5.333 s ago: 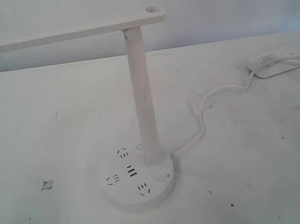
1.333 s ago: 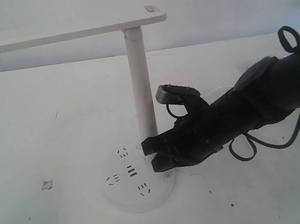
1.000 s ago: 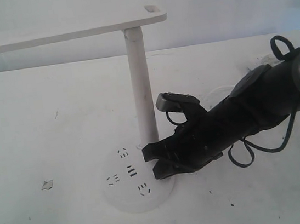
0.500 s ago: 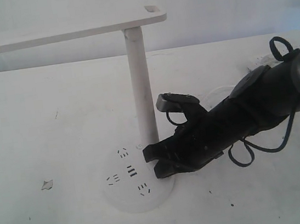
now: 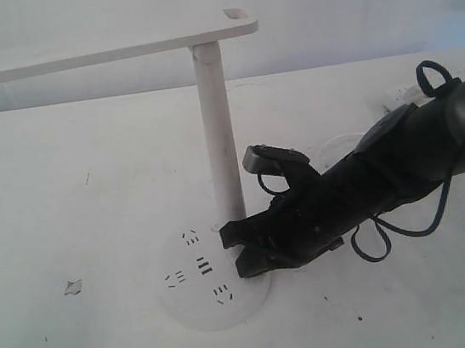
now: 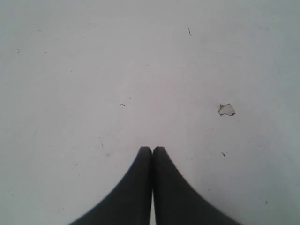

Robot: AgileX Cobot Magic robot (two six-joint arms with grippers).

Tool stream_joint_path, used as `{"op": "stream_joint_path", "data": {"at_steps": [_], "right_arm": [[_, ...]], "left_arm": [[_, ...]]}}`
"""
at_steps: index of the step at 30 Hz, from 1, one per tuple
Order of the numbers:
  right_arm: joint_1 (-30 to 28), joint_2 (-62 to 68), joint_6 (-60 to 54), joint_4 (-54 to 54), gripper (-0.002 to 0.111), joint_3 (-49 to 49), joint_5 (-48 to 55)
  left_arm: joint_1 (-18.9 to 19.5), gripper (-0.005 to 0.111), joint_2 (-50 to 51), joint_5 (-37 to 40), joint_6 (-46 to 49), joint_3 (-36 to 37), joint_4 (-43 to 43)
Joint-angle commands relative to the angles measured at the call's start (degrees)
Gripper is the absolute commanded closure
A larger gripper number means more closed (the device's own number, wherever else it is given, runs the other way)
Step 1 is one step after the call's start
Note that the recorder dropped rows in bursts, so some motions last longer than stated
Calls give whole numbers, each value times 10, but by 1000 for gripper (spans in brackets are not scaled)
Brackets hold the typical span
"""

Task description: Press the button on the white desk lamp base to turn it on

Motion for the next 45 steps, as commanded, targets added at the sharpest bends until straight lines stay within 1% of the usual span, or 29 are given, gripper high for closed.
{"op": "stream_joint_path", "data": {"at_steps": [1, 6, 10, 23, 28, 37, 45], "right_arm": [[0, 11, -3, -17, 108, 1, -2], [0, 11, 2, -45, 108, 1, -2], [0, 11, 28, -69, 108, 1, -3], [0, 38, 29, -76, 108, 1, -2], [0, 38, 72, -137, 108, 1, -3], [0, 38, 95, -166, 108, 1, -5], [0, 55, 105, -167, 108, 1, -3]], "left_arm": [[-5, 107, -2, 1, -1, 1, 0], [-5, 107, -2, 1, -1, 1, 0], [-5, 107, -2, 1, -1, 1, 0], [-5, 107, -2, 1, -1, 1, 0], [-5, 107, -2, 1, -1, 1, 0], [-5, 107, -2, 1, -1, 1, 0], [-5, 107, -2, 1, -1, 1, 0]]}}
